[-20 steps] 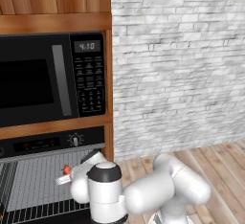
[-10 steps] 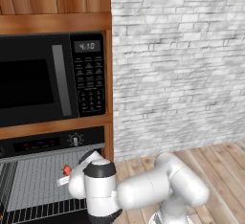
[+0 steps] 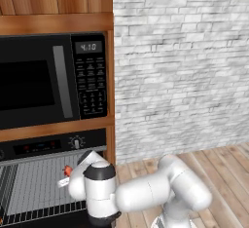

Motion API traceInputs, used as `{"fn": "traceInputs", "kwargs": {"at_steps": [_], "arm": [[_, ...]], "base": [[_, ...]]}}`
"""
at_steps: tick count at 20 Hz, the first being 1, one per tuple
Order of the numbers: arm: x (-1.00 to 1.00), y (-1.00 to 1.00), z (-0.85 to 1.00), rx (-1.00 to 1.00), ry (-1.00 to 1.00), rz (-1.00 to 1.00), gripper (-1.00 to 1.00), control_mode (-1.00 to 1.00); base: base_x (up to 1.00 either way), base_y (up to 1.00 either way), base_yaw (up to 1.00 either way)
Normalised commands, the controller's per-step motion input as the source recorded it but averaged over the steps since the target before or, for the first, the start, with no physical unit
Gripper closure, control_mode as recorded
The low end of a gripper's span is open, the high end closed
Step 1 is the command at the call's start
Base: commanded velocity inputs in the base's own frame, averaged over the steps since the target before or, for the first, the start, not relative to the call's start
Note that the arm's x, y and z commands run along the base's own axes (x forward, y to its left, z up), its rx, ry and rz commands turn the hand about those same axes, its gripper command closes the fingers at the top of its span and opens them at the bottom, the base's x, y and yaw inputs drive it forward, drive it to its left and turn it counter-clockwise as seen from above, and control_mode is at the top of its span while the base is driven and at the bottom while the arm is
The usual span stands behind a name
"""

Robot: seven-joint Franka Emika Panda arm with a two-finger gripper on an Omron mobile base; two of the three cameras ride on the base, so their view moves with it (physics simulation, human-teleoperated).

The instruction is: Take the fish from the oven and place it on the plate on the counter.

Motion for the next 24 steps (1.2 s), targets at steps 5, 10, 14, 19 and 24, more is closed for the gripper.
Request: {"fn": "traceInputs", "kwargs": {"at_steps": [5,10,14,19,24], "arm": [[0.0,0.1,-0.06,0.0,-0.04,0.0,1.0,-1.0],[0.01,0.1,-0.07,0.0,0.0,0.0,1.0,-1.0],[0.17,0.02,-0.16,0.0,0.05,0.0,1.0,-1.0],[0.06,0.1,-0.1,0.0,0.11,0.0,1.0,-1.0],[-0.93,0.23,-0.02,0.06,0.05,0.0,1.0,-1.0]], "base": [[0.0,0.0,0.0],[0.0,0.0,0.0],[0.0,0.0,0.0],[0.0,0.0,0.0],[0.0,0.0,0.0]]}}
